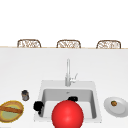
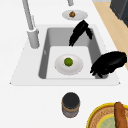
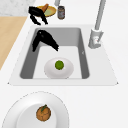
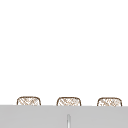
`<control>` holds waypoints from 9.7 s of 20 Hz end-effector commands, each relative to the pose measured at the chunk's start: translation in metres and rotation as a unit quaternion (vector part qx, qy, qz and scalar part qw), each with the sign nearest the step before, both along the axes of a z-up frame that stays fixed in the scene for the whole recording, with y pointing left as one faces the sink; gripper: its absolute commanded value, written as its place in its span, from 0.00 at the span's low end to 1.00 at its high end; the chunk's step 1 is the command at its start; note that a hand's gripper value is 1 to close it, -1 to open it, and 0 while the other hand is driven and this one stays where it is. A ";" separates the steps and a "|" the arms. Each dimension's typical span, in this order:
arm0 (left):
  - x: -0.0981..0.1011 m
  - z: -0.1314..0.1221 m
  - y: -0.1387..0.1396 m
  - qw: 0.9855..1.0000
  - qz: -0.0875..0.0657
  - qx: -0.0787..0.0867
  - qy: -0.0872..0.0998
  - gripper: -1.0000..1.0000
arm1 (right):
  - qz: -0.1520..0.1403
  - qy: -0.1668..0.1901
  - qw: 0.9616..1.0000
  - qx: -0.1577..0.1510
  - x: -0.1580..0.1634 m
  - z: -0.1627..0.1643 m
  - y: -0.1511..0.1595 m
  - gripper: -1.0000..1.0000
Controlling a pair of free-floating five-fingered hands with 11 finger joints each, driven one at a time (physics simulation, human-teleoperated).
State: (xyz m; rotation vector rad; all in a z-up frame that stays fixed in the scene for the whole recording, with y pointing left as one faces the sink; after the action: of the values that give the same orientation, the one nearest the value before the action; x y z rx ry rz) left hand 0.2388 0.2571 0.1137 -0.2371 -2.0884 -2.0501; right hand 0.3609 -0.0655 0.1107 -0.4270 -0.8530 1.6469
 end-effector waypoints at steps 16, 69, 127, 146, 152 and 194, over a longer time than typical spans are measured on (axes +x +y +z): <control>0.000 0.000 0.000 1.000 0.000 0.000 0.000 0.50 | -0.007 -0.042 0.999 -0.025 0.003 -0.105 0.030 0.00; 0.000 0.000 0.000 1.000 0.000 0.000 0.000 0.50 | -0.008 -0.126 0.991 0.048 0.101 -0.195 0.021 1.00; 0.000 0.000 0.000 1.000 0.000 0.000 0.000 0.50 | -0.021 -0.130 0.988 0.081 -0.073 0.078 -0.256 1.00; 0.000 0.000 0.000 1.000 0.000 0.000 0.000 0.50 | -0.021 -0.120 0.989 0.081 -0.169 0.036 -0.377 1.00; 0.000 0.000 0.000 1.000 0.000 0.000 0.000 0.50 | -0.052 -0.124 0.989 0.063 -0.172 -0.012 -0.385 1.00; 0.000 0.000 0.000 1.000 0.000 0.000 0.000 0.50 | -0.095 -0.107 0.988 0.051 -0.158 0.089 -0.339 0.00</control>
State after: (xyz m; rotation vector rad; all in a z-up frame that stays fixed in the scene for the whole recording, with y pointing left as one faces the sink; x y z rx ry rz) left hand 0.2388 0.2571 0.1137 -0.2371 -2.0884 -2.0501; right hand 0.2032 -0.4185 0.1994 -0.5849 -1.0491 1.4367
